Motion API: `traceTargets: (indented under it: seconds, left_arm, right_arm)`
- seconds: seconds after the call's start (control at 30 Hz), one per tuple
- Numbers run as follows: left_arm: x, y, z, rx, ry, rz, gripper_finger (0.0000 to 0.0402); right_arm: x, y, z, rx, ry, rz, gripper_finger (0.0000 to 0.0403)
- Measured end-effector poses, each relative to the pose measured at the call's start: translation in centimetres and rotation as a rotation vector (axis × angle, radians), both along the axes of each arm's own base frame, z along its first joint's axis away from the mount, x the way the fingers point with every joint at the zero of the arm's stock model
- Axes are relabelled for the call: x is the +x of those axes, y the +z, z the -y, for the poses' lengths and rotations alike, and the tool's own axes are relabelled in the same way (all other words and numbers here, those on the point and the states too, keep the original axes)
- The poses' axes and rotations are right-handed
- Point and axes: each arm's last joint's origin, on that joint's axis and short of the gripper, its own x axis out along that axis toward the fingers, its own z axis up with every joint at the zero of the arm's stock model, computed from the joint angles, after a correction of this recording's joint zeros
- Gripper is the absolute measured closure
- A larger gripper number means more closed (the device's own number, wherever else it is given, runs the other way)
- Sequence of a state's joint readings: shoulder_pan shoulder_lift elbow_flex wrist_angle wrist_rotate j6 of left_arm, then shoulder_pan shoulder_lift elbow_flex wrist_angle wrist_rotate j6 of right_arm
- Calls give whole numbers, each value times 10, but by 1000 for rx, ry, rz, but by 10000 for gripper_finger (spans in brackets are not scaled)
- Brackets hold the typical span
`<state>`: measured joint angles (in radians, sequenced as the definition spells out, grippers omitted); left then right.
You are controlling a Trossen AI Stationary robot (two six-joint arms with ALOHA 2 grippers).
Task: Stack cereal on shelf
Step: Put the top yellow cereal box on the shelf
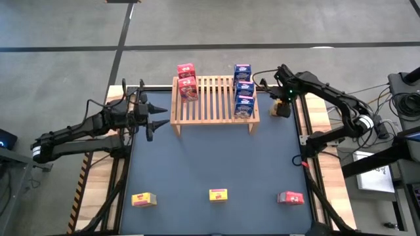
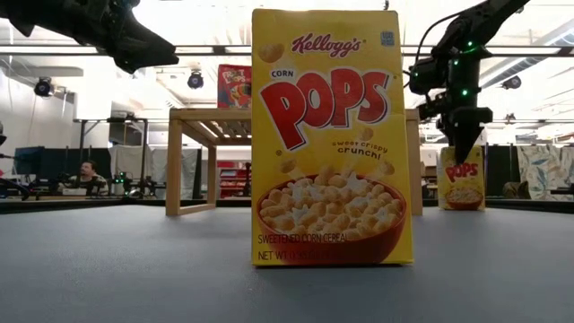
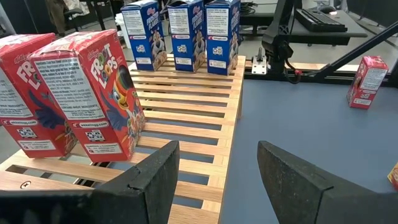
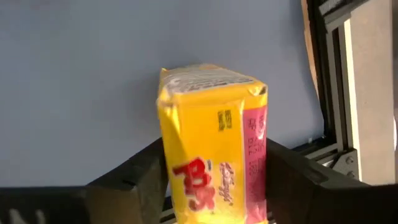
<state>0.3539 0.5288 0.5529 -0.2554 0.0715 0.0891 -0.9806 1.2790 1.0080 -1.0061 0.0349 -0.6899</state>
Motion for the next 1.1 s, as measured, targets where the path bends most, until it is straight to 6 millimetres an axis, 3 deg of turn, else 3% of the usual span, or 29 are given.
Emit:
traceTargets:
  seconds: [0.37, 0.47, 0.63, 1.1]
  left_arm:
    - [0, 0, 0, 0, 0, 0, 202]
    - [0, 0, 0, 0, 0, 0, 202]
    - [0, 0, 0, 0, 0, 0, 202]
    - [0, 2, 0, 6, 0, 18, 202]
  right_arm:
    - [-3, 11, -7, -15, -16, 62, 270]
    - [-4, 22, -7, -56, -54, 69, 277]
    - [-5, 58, -8, -141, -91, 128, 277]
    - [-15, 183, -26, -447, -62, 379, 274]
